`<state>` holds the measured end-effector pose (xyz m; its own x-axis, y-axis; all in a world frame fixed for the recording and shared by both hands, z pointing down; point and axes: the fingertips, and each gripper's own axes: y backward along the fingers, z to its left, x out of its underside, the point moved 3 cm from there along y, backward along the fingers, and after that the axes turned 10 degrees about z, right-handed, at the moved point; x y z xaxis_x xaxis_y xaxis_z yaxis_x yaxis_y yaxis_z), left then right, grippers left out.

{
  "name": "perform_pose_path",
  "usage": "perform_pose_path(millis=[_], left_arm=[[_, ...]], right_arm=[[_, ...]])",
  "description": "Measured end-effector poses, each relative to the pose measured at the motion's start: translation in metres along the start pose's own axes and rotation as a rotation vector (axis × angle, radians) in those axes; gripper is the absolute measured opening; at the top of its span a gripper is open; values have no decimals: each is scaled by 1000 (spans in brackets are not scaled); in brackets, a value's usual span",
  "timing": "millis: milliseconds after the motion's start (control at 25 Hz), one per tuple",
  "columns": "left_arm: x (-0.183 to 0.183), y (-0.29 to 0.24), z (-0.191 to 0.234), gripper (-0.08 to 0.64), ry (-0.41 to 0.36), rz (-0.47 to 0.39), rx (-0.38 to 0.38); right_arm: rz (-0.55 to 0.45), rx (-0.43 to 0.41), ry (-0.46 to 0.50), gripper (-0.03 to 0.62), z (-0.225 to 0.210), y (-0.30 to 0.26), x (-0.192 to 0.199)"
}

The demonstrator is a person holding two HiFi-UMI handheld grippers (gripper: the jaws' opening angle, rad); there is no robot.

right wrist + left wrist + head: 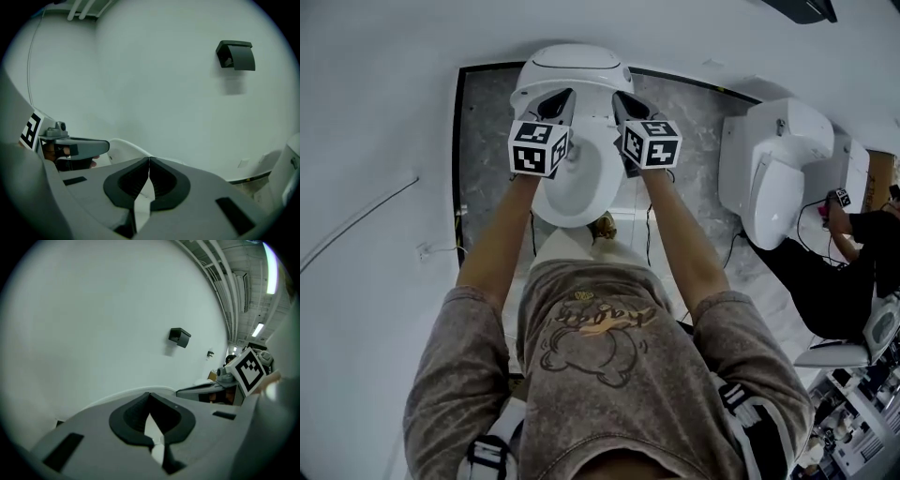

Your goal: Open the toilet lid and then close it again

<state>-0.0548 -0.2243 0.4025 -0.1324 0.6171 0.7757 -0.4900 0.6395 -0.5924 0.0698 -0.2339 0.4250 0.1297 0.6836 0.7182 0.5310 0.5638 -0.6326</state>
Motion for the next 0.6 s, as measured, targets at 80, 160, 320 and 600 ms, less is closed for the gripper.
perform_pose_path(millis=[80,160,320,600], left_arm=[[-6,2,5,9,-7,-21,0],[-12,5,13,9,-12,-39,-7],[-25,5,29,42,-60,-55,-14],[-43,-18,50,186,-203,-1,15]], right_arm=[[-30,3,-5,28,-4,4,-11],[-61,-5,1,29,-6,7,-21],[-106,-23,38,56,-3,9,-41],[-64,-76,92,204,-2,-21,-58]])
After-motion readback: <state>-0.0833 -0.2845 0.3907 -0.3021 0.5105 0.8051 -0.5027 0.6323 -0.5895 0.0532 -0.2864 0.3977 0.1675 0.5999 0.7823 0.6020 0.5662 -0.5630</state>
